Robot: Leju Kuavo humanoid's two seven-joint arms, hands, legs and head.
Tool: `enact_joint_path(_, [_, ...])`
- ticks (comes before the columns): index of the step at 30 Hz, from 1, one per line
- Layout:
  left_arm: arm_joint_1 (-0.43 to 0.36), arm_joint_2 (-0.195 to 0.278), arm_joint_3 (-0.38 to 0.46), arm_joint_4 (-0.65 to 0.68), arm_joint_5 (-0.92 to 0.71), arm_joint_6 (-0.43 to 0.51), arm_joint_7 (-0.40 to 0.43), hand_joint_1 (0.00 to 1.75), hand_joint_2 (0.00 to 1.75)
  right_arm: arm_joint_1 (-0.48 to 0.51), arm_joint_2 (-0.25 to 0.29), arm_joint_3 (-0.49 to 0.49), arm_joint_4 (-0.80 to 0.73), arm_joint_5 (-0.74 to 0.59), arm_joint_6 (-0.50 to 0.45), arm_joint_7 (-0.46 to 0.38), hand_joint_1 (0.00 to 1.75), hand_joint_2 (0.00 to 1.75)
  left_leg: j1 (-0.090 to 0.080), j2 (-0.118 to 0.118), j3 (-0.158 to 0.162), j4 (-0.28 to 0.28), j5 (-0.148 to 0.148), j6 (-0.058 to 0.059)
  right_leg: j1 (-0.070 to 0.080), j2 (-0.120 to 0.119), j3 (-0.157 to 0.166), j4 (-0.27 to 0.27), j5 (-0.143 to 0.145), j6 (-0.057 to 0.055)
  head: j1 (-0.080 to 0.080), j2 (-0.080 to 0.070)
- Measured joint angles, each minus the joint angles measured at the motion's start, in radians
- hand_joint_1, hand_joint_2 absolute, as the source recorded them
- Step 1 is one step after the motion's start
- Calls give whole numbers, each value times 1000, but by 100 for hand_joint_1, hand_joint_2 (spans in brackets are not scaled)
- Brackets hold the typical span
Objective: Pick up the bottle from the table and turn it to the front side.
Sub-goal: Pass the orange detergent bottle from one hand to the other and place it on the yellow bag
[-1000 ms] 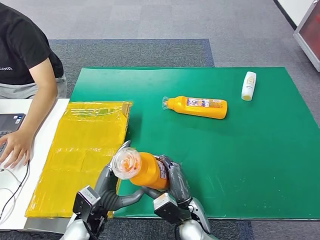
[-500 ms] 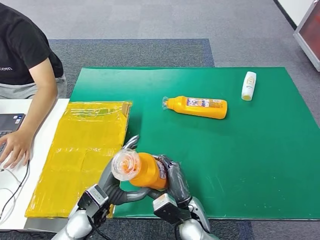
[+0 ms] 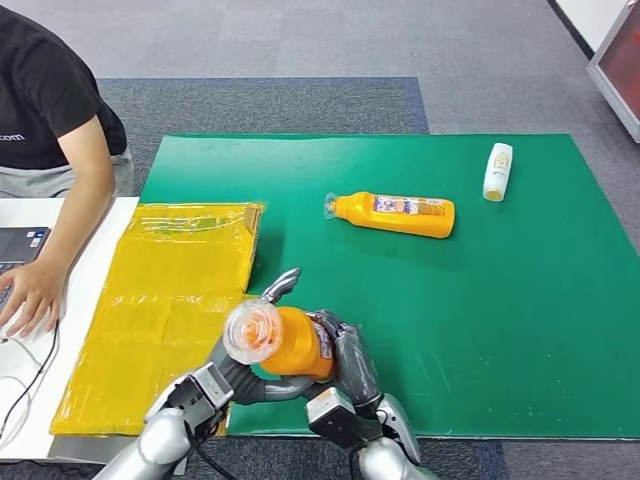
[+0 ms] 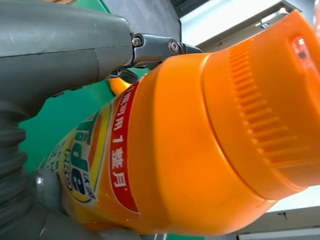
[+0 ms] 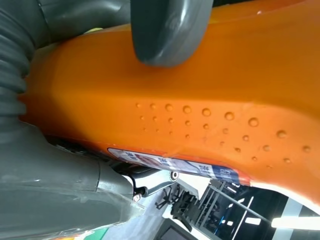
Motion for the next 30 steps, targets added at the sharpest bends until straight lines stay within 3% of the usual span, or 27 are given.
enact_joint_path(5, [-23, -1, -8, 12, 8, -15, 5, 9, 175, -3, 0, 2, 0, -9, 3, -4, 101, 175, 0, 0, 0, 0, 0, 0, 0, 0, 0, 0, 0, 0, 0, 0])
enact_joint_path(9, [-38, -2, -14, 21, 15, -23, 5, 44, 175, -7, 0, 4, 0, -15, 5, -6, 103, 175, 0, 0, 0, 0, 0, 0, 0, 0, 0, 0, 0, 0, 0, 0])
enact_joint_path(10, [-42, -3, -16, 22, 16, -24, 5, 62, 175, -8, 0, 5, 0, -17, 5, -6, 104, 175, 0, 0, 0, 0, 0, 0, 0, 0, 0, 0, 0, 0, 0, 0])
enact_joint_path(13, [-51, -3, -25, 26, 17, -25, 5, 153, 175, -11, 0, 5, 0, -24, 7, -8, 103, 175, 0, 0, 0, 0, 0, 0, 0, 0, 0, 0, 0, 0, 0, 0])
enact_joint_path(14, [-54, -3, -27, 27, 17, -25, 5, 169, 175, -12, -1, 5, 0, -26, 8, -9, 102, 175, 0, 0, 0, 0, 0, 0, 0, 0, 0, 0, 0, 0, 0, 0])
enact_joint_path(23, [-73, -2, -32, 33, 18, -31, 3, 175, 175, -14, -2, 6, 6, -38, 14, -18, 62, 175, 0, 0, 0, 0, 0, 0, 0, 0, 0, 0, 0, 0, 0, 0])
enact_joint_path(30, [-81, 1, -35, 33, 15, -25, -4, 175, 175, -15, -2, 9, 11, -45, 13, -24, 10, 175, 0, 0, 0, 0, 0, 0, 0, 0, 0, 0, 0, 0, 0, 0])
